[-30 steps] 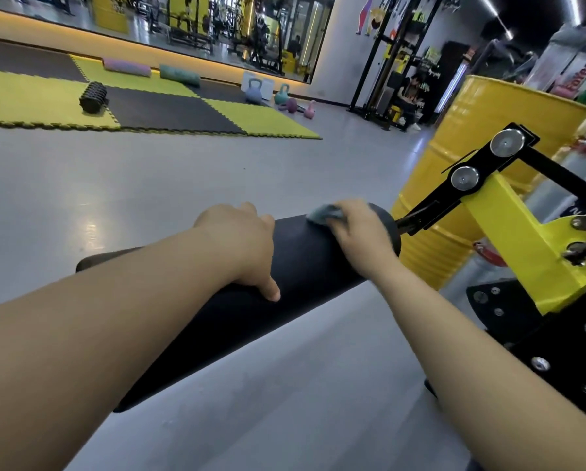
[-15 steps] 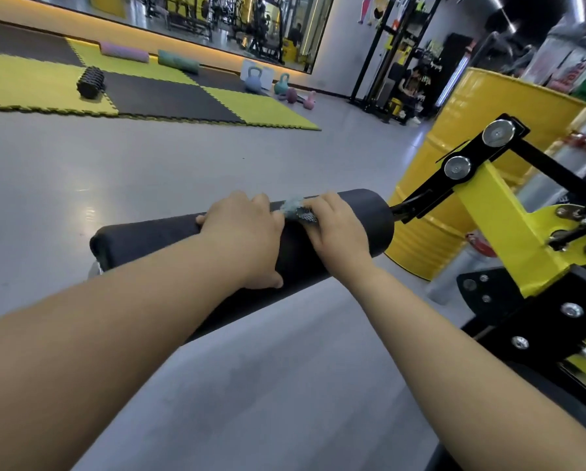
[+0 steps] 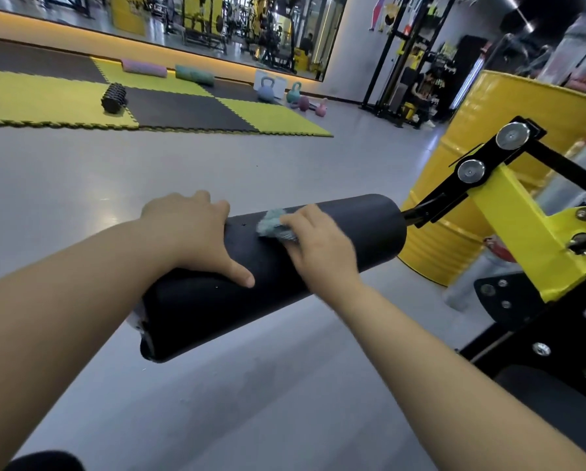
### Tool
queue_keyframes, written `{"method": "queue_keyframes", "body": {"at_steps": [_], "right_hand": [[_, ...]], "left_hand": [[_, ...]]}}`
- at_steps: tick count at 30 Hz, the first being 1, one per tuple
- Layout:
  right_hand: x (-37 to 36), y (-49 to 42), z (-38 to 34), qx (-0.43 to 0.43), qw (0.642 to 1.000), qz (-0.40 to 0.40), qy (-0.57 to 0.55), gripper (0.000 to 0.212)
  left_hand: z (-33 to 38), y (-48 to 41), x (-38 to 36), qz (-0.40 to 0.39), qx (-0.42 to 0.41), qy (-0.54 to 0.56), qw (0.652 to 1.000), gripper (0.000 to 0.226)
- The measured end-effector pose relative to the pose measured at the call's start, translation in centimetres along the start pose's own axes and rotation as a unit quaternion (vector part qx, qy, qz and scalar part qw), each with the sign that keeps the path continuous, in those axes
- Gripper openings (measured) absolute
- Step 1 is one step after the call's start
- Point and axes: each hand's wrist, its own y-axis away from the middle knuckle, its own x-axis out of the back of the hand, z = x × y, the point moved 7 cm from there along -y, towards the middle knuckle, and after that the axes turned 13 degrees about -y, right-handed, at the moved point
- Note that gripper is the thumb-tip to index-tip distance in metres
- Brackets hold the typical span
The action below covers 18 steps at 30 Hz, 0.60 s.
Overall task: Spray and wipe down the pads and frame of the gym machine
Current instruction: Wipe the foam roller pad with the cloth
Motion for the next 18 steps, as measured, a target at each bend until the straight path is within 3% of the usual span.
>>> {"method": "queue_keyframes", "body": {"at_steps": [1, 3, 5, 6, 8, 11, 14, 16, 18], "right_hand": [[0.6, -0.3, 2.8, -0.028, 0.999, 0.012, 0.032, 0.028], [2.5, -0.2, 10.1, -0.180, 0.981, 0.036, 0.067, 0.025], [4.6, 1.6, 14.9, -0.343, 0.932, 0.108, 0.052, 0.027], [4.8, 2.1, 14.7, -0.371, 0.918, 0.135, 0.046, 0.029], [3.5, 1.7, 11.2, -0.330, 0.935, 0.126, 0.037, 0.029], [0.4, 0.5, 3.0, -0.136, 0.989, 0.045, -0.043, 0.025], [0.1, 1.2, 0.8, 0.016, 0.999, 0.001, -0.045, 0.027], [1.1, 0.7, 4.6, -0.011, 1.000, 0.024, -0.016, 0.028], [2.7, -0.2, 10.8, -0.141, 0.988, 0.057, 0.035, 0.026]], "left_hand": [[0.2, 0.2, 0.0, 0.000, -0.001, -0.013, 1.000, 0.093], [0.7, 0.4, 0.2, 0.001, -0.002, -0.042, 0.999, 0.094], [1.3, 0.5, 0.6, 0.001, -0.006, -0.068, 0.998, 0.096], [1.7, 0.5, 0.6, -0.005, -0.010, -0.073, 0.997, 0.096], [2.4, 0.3, 1.0, -0.023, -0.019, -0.077, 0.997, 0.099], [2.9, 0.0, 1.5, -0.058, -0.017, -0.080, 0.995, 0.102], [3.3, 0.0, 1.8, -0.063, -0.015, -0.103, 0.993, 0.103], [3.3, 0.0, 1.4, -0.063, -0.019, -0.119, 0.991, 0.104], [3.5, -0.1, 1.0, -0.069, -0.029, -0.125, 0.989, 0.104]]}}
